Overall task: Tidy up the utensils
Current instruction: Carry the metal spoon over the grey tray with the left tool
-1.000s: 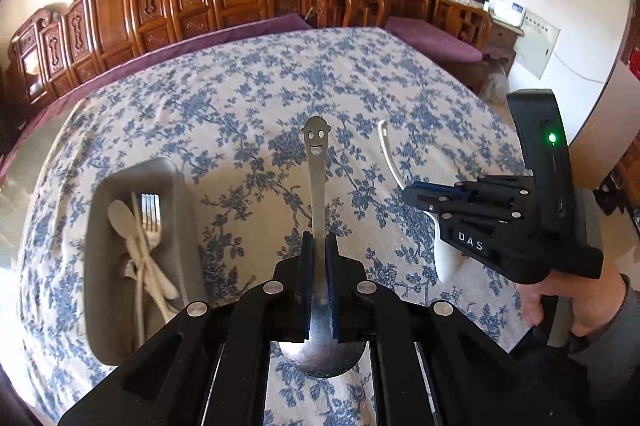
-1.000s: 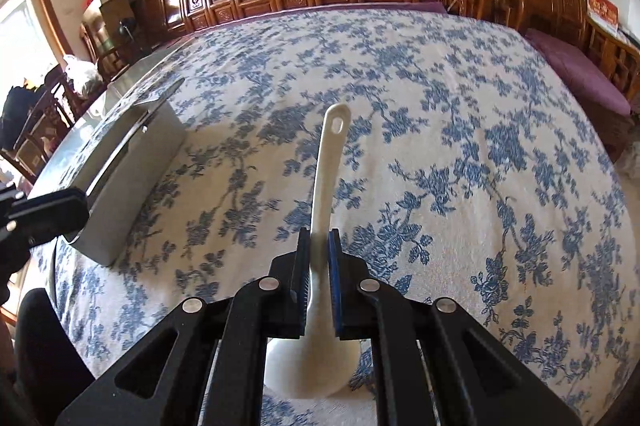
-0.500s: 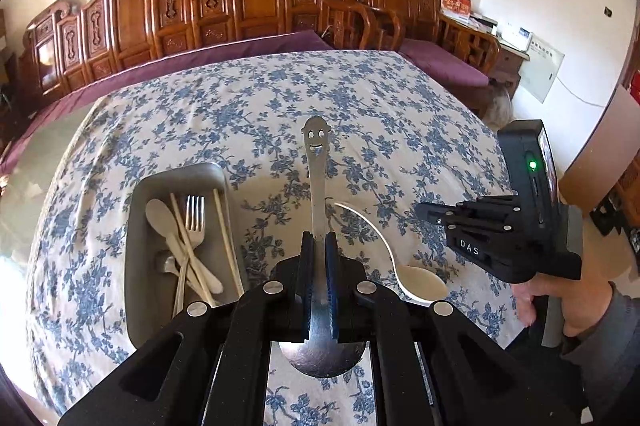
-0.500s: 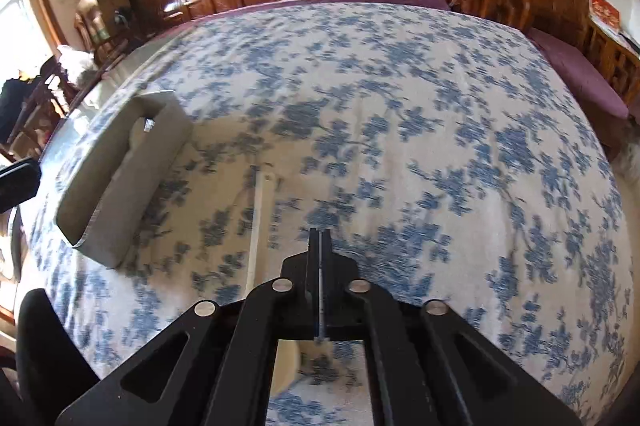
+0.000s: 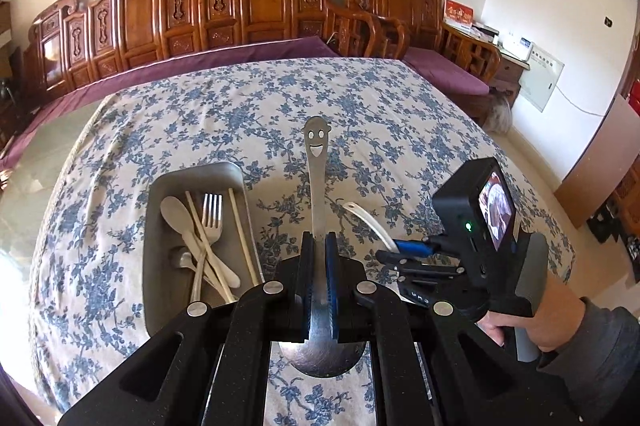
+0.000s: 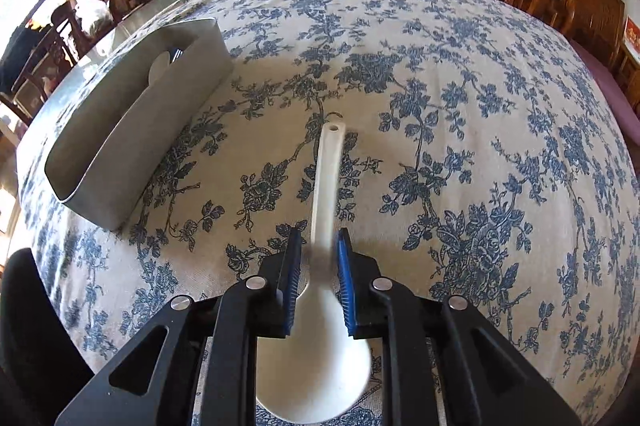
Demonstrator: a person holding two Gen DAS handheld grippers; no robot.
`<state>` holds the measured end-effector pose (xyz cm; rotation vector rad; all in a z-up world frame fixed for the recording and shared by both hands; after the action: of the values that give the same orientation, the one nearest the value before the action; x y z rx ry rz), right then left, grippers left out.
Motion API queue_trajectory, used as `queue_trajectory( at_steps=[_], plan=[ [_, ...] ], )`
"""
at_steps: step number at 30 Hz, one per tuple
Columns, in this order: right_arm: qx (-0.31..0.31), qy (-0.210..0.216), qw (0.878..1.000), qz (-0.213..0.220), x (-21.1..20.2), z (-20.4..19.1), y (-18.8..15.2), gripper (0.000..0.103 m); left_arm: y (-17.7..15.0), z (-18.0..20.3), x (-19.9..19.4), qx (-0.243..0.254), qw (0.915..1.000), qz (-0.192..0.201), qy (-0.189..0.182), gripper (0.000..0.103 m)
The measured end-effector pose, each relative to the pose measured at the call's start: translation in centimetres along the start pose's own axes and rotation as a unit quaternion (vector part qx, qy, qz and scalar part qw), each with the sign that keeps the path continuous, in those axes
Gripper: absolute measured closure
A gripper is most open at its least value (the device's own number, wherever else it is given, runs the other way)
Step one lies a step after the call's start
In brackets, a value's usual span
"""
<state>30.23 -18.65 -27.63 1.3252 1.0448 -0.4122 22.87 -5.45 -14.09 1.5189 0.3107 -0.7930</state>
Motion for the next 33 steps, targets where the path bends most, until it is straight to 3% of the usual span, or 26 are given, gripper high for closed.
queue_trajectory(
  at_steps=[1,7,15,24,33],
  plan=[
    [-0.002,-0.003,1.0,-0.001,0.0,0.0,-0.1,0.092,0.1,-0.1,-0.1,0.0,1.0,0.001,0.001,0.098],
    [-0.009,-0.003,1.0,0.002,-1.3,0.5,-0.3,0.092,0.4,-1.5,-0.1,-0.006,0.9999,0.001,0.012,0.098],
    [0.001,0.005,0.999,0.046,-5.6,1.3,1.3,0.092,0.7,-3.8,0.5,-0.012,0.9995,-0.001,0.028,0.098],
    [-0.014,0.017,0.996,0.087,-9.4,0.0,3.2,0.092,-0.3,-7.1,3.3,-0.03,0.9979,-0.03,0.049,0.098],
    [-0.022,0.03,0.995,0.095,-10.2,-1.4,3.3,0.092,-1.8,-9.5,6.2,-0.047,0.9951,-0.062,0.061,0.098]
  ],
)
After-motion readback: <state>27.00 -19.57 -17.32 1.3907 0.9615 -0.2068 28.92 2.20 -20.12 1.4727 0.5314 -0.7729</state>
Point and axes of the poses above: each gripper's, at about its wrist camera, not at the fingertips, and x roughly the way its jaws point, z to its right, y to its top, the point moved 1 cm from there along x, roughly the way its jaws point, and after that the axes turned 7 degrees about z, right-handed, at the moved point
